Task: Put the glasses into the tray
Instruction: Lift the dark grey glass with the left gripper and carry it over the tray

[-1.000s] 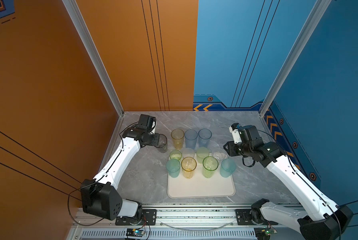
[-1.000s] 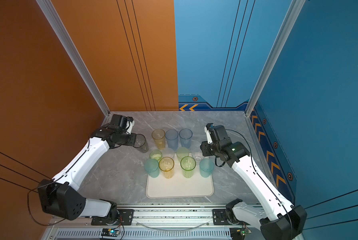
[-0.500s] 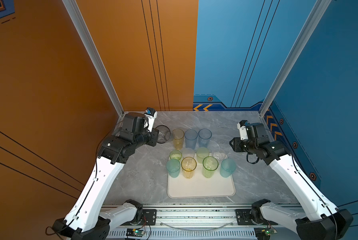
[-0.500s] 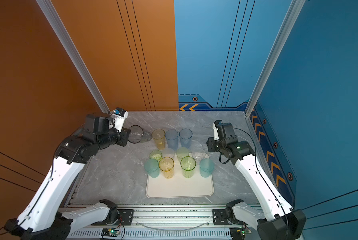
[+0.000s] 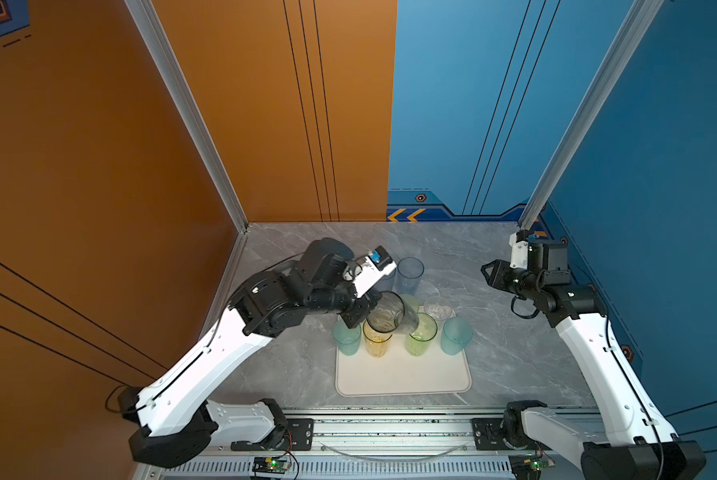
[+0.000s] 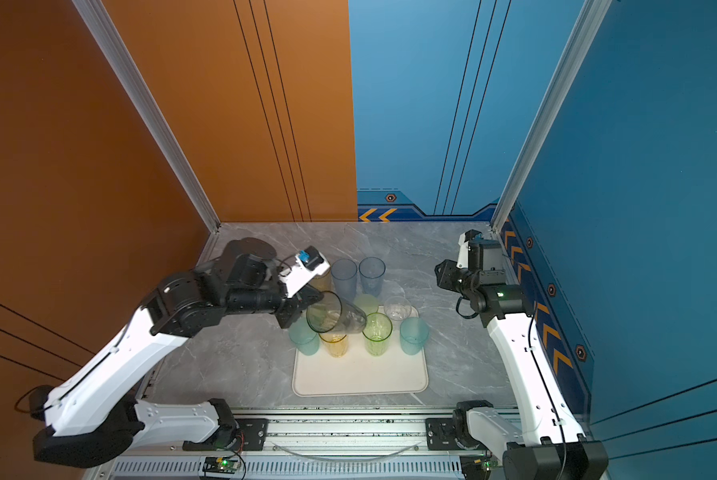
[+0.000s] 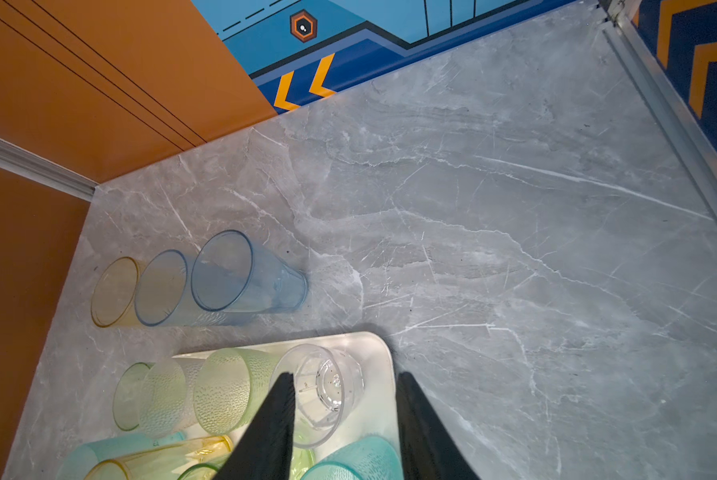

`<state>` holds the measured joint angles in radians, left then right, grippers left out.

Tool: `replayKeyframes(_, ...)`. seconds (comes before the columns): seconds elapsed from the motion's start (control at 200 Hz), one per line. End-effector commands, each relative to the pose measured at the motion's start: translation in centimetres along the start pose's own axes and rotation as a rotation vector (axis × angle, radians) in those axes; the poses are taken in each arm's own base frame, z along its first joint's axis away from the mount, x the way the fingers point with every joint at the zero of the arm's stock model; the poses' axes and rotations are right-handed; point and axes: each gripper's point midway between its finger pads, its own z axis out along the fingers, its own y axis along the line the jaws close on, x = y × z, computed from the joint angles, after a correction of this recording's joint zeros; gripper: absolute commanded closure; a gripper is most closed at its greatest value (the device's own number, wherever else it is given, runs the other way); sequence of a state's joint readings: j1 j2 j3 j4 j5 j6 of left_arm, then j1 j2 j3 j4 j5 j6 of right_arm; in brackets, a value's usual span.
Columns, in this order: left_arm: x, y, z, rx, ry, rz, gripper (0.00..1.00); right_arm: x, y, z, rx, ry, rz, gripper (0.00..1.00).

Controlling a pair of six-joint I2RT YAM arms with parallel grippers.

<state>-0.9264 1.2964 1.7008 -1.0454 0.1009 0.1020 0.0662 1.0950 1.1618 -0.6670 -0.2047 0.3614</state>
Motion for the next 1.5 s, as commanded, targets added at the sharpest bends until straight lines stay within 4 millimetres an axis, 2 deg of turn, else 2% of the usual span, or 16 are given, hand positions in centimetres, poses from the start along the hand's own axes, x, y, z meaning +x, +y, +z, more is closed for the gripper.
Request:
replayKeyframes(0.0,1.1,-2.1,1.1,0.028,0.119,0.104,0.92,-1.1,1.5,-0.3,-0.072,-0.020,0.020,0.61)
replayKeyframes(0.22,3.1,-4.8,4.8,0.059,0.293,0.208,0.93,-0.8,2.0,0.1,-0.092,-0.003,0.015,0.61)
replayKeyframes(0.411,5.2,-4.8,8.7,0.039,0.414,0.211,0.95,-0.6,3.1,0.2,-0.114,0.008,-0.008,0.61)
replayKeyframes(0.676,7.3,-5.9,11.9,0.046,0.430,0.193,0.96,-0.6,4.7,0.3,-0.137,0.010,-0.045,0.61)
replayKeyframes(0.861,9.0,-5.5,13.1,0.022,0.449,0.166,0.96,-0.5,5.3,0.5,-0.148,0.017,-0.061,0.61)
replayKeyframes(1.077,9.4,-4.4,14.2,-0.014,0.416,0.135,0.96,-0.1,5.8,0.7,-0.154,0.031,-0.075,0.61)
replayKeyframes(1.492,10.6,-3.1,15.3,0.011,0.459,0.094,0.97,0.2,6.1,1.1,-0.154,0.044,-0.087,0.61)
